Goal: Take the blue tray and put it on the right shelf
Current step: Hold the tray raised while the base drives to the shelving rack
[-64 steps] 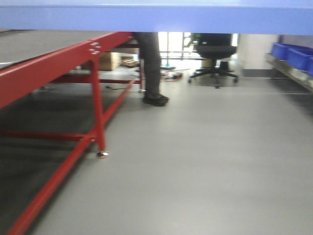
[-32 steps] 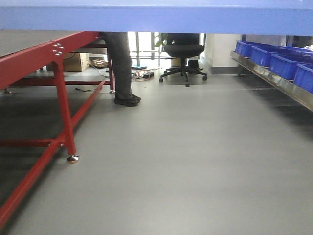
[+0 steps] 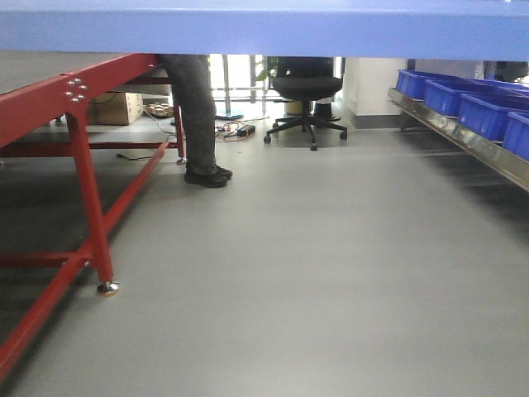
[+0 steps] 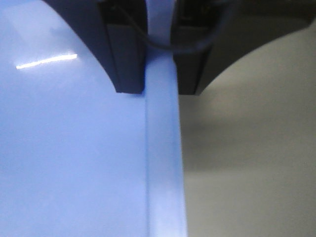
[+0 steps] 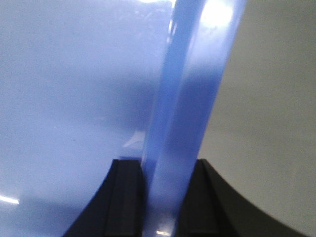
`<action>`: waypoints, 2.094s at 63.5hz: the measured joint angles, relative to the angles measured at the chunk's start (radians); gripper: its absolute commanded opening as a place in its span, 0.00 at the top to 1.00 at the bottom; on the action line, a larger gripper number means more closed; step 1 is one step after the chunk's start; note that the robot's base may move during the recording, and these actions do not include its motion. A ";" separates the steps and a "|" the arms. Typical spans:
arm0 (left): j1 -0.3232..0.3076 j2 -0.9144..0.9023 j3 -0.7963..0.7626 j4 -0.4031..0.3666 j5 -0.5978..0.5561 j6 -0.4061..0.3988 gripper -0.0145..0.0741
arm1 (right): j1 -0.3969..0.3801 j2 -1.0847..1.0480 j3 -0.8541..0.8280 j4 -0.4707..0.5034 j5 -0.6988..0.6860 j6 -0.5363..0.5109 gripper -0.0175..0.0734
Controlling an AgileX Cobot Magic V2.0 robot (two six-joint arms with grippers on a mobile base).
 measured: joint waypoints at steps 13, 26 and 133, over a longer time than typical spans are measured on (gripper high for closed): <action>0.000 0.000 0.000 0.000 0.000 0.000 0.89 | 0.000 0.000 0.000 0.000 0.000 0.000 0.74; 0.000 0.000 0.000 -0.002 0.000 0.000 0.89 | 0.000 0.000 0.000 0.002 0.000 0.000 0.74; 0.000 0.000 0.000 -0.011 0.001 0.000 0.89 | 0.000 0.000 0.002 0.000 0.000 0.000 0.74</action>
